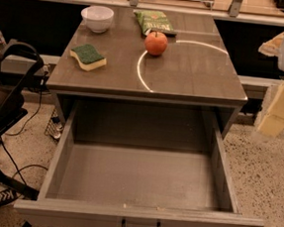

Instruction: Close top drawer

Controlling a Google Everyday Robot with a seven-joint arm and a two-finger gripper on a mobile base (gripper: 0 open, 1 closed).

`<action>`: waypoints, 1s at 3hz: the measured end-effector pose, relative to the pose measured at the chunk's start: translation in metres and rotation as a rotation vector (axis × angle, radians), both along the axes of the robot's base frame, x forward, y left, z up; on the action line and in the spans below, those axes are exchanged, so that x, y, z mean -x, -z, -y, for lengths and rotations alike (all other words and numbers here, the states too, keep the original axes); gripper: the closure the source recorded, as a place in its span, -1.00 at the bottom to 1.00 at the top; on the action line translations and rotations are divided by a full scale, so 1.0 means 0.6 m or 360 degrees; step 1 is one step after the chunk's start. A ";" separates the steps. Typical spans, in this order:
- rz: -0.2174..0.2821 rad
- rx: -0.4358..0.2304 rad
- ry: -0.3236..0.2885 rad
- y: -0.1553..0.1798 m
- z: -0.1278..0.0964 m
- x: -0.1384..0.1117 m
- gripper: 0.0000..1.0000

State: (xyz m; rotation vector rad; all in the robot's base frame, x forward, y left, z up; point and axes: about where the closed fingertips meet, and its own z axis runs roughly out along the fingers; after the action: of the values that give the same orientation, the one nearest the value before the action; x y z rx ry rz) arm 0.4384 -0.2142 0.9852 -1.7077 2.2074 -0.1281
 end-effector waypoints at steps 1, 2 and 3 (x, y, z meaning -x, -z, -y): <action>0.0000 0.0000 0.0000 0.000 0.000 0.000 -1.00; 0.0112 0.0080 -0.0025 -0.061 -0.013 -0.015 -1.00; 0.0354 0.0318 -0.0086 -0.169 0.010 -0.019 -1.00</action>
Offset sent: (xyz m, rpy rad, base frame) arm 0.0355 0.0293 0.1453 -0.2012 -0.2553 0.0609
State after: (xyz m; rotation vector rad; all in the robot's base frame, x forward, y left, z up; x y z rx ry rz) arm 0.4501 -0.2200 1.0868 -1.7577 2.0403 -0.5150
